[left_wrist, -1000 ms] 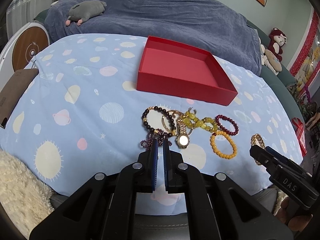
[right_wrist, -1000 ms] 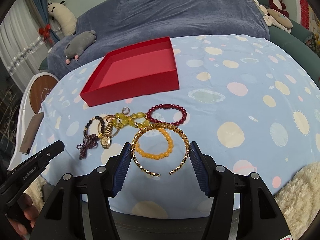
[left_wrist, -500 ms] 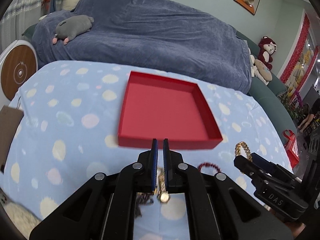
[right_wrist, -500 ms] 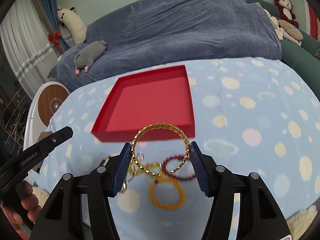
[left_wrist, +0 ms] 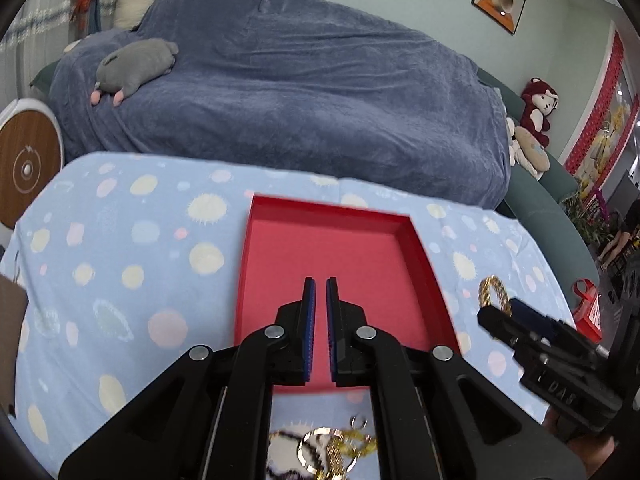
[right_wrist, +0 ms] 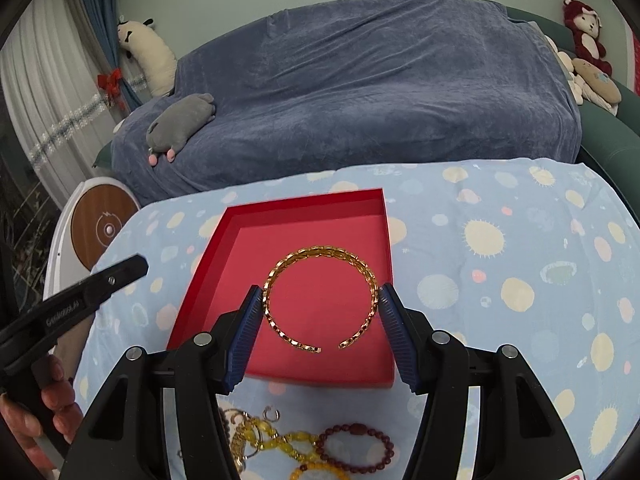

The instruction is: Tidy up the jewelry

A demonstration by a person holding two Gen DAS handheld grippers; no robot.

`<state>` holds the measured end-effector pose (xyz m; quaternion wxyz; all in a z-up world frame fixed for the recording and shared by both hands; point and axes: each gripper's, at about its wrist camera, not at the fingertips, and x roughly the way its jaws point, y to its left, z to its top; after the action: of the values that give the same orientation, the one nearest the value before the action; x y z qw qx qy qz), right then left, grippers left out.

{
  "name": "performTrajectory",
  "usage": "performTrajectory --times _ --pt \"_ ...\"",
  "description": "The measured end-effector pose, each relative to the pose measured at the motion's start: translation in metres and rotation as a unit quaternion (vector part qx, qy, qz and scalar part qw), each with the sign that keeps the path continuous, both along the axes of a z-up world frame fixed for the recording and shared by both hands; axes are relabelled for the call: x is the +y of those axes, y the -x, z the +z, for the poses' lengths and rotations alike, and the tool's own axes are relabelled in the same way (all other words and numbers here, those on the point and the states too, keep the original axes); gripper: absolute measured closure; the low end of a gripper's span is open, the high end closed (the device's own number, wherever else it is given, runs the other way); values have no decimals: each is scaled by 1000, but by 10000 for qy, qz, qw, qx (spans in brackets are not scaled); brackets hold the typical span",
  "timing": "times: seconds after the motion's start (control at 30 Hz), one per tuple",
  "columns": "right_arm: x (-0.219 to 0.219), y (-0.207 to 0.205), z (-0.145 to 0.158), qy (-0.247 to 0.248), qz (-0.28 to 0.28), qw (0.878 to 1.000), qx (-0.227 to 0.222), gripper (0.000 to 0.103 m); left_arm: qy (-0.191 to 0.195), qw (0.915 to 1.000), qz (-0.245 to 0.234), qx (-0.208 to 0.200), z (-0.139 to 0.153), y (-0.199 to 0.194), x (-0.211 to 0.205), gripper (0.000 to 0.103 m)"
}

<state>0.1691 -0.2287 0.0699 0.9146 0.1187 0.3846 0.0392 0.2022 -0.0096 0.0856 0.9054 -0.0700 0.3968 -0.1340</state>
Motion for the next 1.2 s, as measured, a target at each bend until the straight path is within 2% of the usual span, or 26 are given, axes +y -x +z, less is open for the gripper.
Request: performTrajectory --times 0.03,0.07,0.1,0.17,0.3,0.43,0.53,0.63,0.7,0.8,0.93,1.2 --pt "0 6 -5 -17 3 10000 55 46 -41 9999 2 95 -9 11 4 96" --pt "1 11 -8 -33 -8 9999 95 46 -71 9998 -18 193 -17 22 7 89" --pt "1 17 -11 -47 -31 9999 129 46 -123 9994 -27 321 -26 34 9 76" --pt "-1 30 -19 -121 -99 9997 209 46 -213 9980 -16 591 -47 60 14 66" --pt "-3 51 -27 -282 -237 9987 358 46 -283 9940 -57 1052 -80 97 15 66" --pt "-1 63 -27 -294 -273 9984 387 46 -336 9899 -25 1377 -103 110 14 66" --pt "2 67 -26 -249 -255 9987 373 46 -360 9886 3 1463 -113 113 14 67" --pt "4 69 -26 -258 -254 9986 392 46 -371 9887 39 1452 -119 115 15 78" --pt "5 70 -27 -249 -247 9986 408 46 -340 9890 27 1441 -119 114 16 93" --pt "7 71 -28 -247 -228 9986 420 46 -270 9894 -43 1425 -114 111 17 100" --pt "7 69 -26 -262 -221 9986 398 46 -202 9911 -76 1310 -98 111 21 103" --pt "7 54 -13 -229 -166 9993 245 46 45 9969 -123 774 -34 86 24 103"
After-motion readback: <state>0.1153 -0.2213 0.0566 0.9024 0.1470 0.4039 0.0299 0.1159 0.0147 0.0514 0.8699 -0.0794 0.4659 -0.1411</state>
